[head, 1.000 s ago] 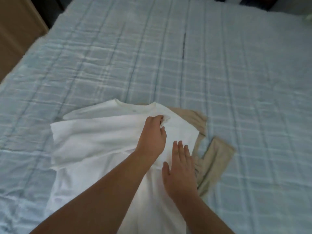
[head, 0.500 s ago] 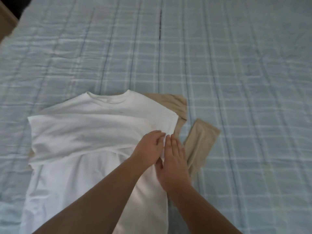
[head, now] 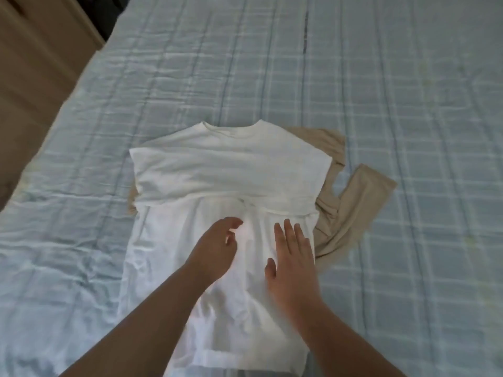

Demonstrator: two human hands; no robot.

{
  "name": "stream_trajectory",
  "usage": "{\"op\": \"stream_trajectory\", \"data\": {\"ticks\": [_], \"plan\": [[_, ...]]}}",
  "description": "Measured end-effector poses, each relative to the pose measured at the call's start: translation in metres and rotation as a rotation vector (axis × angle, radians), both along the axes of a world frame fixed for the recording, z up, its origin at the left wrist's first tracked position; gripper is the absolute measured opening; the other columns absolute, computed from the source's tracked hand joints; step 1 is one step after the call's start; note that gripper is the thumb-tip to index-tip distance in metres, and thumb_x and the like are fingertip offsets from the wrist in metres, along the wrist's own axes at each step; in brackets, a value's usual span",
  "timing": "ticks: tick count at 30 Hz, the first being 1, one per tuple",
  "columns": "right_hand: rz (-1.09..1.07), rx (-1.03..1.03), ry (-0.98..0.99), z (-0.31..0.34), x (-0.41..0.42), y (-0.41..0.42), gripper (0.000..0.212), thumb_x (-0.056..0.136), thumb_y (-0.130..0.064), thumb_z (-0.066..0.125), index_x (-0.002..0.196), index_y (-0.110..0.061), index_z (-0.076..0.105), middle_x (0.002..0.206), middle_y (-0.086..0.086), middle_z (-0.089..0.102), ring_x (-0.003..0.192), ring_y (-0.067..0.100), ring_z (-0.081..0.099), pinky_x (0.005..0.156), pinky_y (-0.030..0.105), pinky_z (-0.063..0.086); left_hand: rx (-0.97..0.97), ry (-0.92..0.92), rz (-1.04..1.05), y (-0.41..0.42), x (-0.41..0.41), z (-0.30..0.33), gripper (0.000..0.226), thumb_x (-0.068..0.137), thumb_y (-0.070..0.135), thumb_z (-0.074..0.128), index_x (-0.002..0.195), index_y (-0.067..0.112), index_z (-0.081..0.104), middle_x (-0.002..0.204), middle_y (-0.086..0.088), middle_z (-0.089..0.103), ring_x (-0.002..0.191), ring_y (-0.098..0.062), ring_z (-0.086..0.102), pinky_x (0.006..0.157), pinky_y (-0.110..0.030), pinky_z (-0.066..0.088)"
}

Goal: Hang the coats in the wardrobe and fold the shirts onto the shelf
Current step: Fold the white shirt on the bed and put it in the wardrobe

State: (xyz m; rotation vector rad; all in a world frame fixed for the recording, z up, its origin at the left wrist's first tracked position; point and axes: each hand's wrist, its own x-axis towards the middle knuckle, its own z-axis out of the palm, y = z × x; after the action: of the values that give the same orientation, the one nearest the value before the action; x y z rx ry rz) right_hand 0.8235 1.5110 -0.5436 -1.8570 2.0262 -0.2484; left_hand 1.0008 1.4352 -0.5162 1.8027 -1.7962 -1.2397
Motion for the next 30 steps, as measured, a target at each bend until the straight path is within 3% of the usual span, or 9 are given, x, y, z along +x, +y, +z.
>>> {"op": "stream_trajectory", "data": {"ticks": [3, 7, 12, 15, 18, 21, 23, 26, 30], "plan": [[0.076, 0.020, 0.063, -0.006, 0.024, 0.047, 0.073, 0.088, -0.027, 0.048, 0.155, -0.015, 0.022, 0.164, 0.008, 0.015, 0.152, 0.028, 0.009, 0.121, 0.050, 0.020, -0.029, -0.073, 0.019, 0.051, 0.069, -0.003, 0.046, 0.089, -0.001, 0.048, 0.119, 0.032, 0.060, 0.117, 0.013, 0.059, 0.102, -0.005, 0.059, 0.097, -0.029, 0.048], [0.092, 0.082, 0.103, -0.004, 0.056, 0.120, 0.069, 0.086, -0.031, 0.038, 0.153, -0.017, 0.028, 0.162, 0.008, 0.024, 0.149, 0.030, 0.021, 0.119, 0.051, 0.022, 0.051, -0.175, 0.110, 0.128, 0.156, 0.012, 0.044, 0.091, -0.002, 0.048, 0.121, 0.028, 0.059, 0.120, 0.012, 0.057, 0.104, -0.004, 0.057, 0.094, -0.023, 0.044], [-0.168, 0.115, 0.046, 0.002, 0.063, 0.171, 0.071, 0.081, -0.027, 0.051, 0.149, -0.011, 0.039, 0.156, 0.014, 0.035, 0.144, 0.036, 0.031, 0.112, 0.055, 0.031, 0.122, -0.349, 0.327, 0.180, 0.229, 0.006, 0.038, 0.087, 0.010, 0.063, 0.124, 0.017, 0.056, 0.119, -0.009, 0.057, 0.100, -0.025, 0.061, 0.090, -0.040, 0.050], [-0.604, 0.100, -0.259, 0.006, 0.055, 0.176, 0.067, 0.088, -0.027, 0.054, 0.145, 0.003, 0.038, 0.147, 0.025, 0.042, 0.137, 0.039, 0.039, 0.115, 0.044, 0.031, 0.344, -0.168, 0.402, 0.192, 0.227, 0.005, 0.035, 0.087, 0.027, 0.070, 0.116, 0.018, 0.052, 0.106, -0.005, 0.063, 0.087, -0.026, 0.066, 0.078, -0.043, 0.056], [-1.004, 0.227, -0.526, 0.017, 0.043, 0.164, 0.067, 0.092, -0.031, 0.063, 0.141, 0.007, 0.040, 0.136, 0.024, 0.052, 0.126, 0.037, 0.050, 0.105, 0.037, 0.036, 0.437, -0.046, 0.425, 0.189, 0.207, 0.004, 0.038, 0.088, 0.034, 0.070, 0.113, 0.018, 0.048, 0.102, -0.003, 0.063, 0.086, -0.028, 0.069, 0.075, -0.038, 0.054], [-1.061, 0.346, -0.636, 0.020, 0.032, 0.152, 0.042, 0.094, -0.032, 0.064, 0.114, 0.004, 0.058, 0.112, 0.020, 0.063, 0.103, 0.034, 0.059, 0.090, 0.039, 0.046, 0.528, 0.003, 0.584, 0.178, 0.194, -0.001, 0.035, 0.089, 0.034, 0.068, 0.106, 0.008, 0.053, 0.095, -0.007, 0.060, 0.081, -0.036, 0.070, 0.079, -0.048, 0.059], [-1.094, 0.408, -0.734, 0.007, 0.023, 0.146, 0.044, 0.091, -0.032, 0.068, 0.115, 0.005, 0.062, 0.111, 0.020, 0.065, 0.102, 0.034, 0.062, 0.093, 0.047, 0.051, 0.582, 0.057, 0.669, 0.173, 0.191, -0.005, 0.024, 0.091, 0.023, 0.065, 0.104, 0.005, 0.057, 0.101, -0.014, 0.059, 0.087, -0.036, 0.065, 0.074, -0.047, 0.060], [-1.183, 0.448, -0.897, 0.005, 0.011, 0.143, 0.037, 0.092, -0.015, 0.065, 0.124, 0.002, 0.058, 0.115, 0.017, 0.064, 0.103, 0.035, 0.062, 0.094, 0.051, 0.052, 0.612, 0.191, 0.806, 0.171, 0.196, -0.002, 0.018, 0.092, 0.012, 0.059, 0.109, 0.006, 0.057, 0.111, -0.014, 0.056, 0.099, -0.033, 0.060, 0.067, -0.040, 0.059], [-1.285, 0.473, -1.133, 0.040, 0.001, 0.161, 0.020, 0.098, 0.000, 0.050, 0.116, -0.009, 0.053, 0.103, 0.015, 0.059, 0.088, 0.032, 0.059, 0.063, 0.044, 0.058, 0.682, 0.318, 0.892, 0.188, 0.224, 0.014, 0.020, 0.096, 0.009, 0.059, 0.114, 0.003, 0.055, 0.115, -0.017, 0.059, 0.093, -0.032, 0.064, 0.065, -0.039, 0.062]]}}
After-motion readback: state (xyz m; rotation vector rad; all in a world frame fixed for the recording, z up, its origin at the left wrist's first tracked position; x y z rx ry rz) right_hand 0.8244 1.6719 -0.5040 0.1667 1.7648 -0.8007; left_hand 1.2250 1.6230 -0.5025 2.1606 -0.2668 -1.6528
